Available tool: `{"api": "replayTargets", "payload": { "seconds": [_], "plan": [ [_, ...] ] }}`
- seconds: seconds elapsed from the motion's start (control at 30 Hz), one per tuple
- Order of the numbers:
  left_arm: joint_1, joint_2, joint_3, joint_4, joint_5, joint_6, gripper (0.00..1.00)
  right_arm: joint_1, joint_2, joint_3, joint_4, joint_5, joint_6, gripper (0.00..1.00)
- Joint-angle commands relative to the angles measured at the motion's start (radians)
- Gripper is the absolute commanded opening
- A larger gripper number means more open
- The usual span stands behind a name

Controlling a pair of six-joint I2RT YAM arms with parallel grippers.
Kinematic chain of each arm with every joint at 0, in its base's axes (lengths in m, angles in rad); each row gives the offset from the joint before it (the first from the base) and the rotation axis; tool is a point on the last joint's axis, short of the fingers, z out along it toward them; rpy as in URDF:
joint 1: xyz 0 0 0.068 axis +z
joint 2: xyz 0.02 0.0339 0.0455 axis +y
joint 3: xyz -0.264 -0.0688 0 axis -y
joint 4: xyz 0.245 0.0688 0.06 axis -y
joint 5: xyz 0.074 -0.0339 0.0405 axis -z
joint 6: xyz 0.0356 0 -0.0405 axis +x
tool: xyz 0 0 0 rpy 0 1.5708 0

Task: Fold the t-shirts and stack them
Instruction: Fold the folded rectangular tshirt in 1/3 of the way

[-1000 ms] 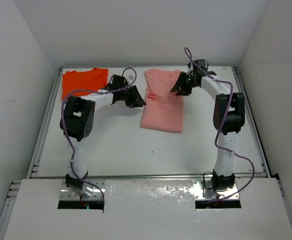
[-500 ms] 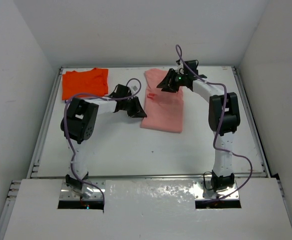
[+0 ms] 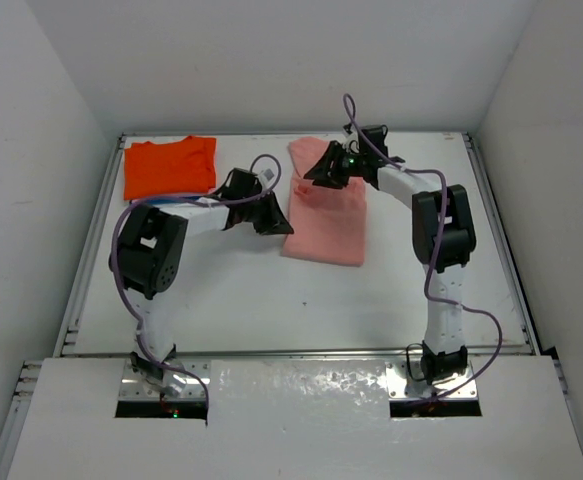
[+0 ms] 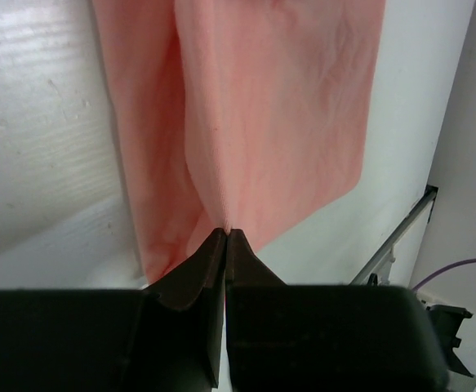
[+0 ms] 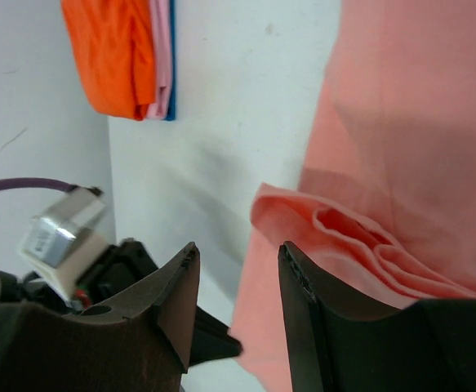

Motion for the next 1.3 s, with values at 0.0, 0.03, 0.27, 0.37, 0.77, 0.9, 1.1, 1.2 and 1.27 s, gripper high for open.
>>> {"api": "replayTargets", "payload": {
  "seconds": [0.0, 0.03, 0.27, 0.37, 0.77, 0.9, 1.1, 1.2, 1.27],
  "plan": [
    [-0.024, -0.032, -0.031, 0.029, 0.002, -0.001, 0.00, 0.041, 0.015, -0.011, 0.186, -0.070, 0.072, 0.42],
    [-0.029, -0.032, -0.039, 0.029, 0.001, -0.001, 0.00, 0.047, 0.021, -0.030, 0.221, -0.080, 0.094, 0.41],
    [-0.043, -0.029, -0.085, 0.048, -0.019, -0.012, 0.00, 0.078, 0.064, -0.139, 0.471, -0.120, 0.266, 0.32],
    [-0.043, -0.006, -0.065, 0.021, -0.028, 0.007, 0.00, 0.083, 0.049, -0.172, 0.520, -0.114, 0.266, 0.30],
    [-0.027, -0.033, 0.038, -0.132, -0.136, 0.065, 0.34, 0.083, -0.022, -0.234, 0.600, -0.092, 0.244, 0.40],
    [-0.027, -0.062, 0.036, -0.165, -0.162, 0.057, 0.34, 0.081, -0.011, -0.251, 0.669, -0.117, 0.301, 0.40],
    [-0.027, -0.130, 0.022, -0.194, -0.209, 0.042, 0.34, 0.092, 0.004, -0.261, 0.736, -0.161, 0.324, 0.40],
    [-0.027, -0.159, 0.016, -0.206, -0.235, 0.028, 0.33, 0.093, 0.013, -0.280, 0.703, -0.161, 0.303, 0.40],
    [-0.026, -0.171, 0.018, -0.208, -0.239, 0.019, 0.33, 0.093, 0.039, -0.278, 0.715, -0.163, 0.310, 0.40]
  ]
}}
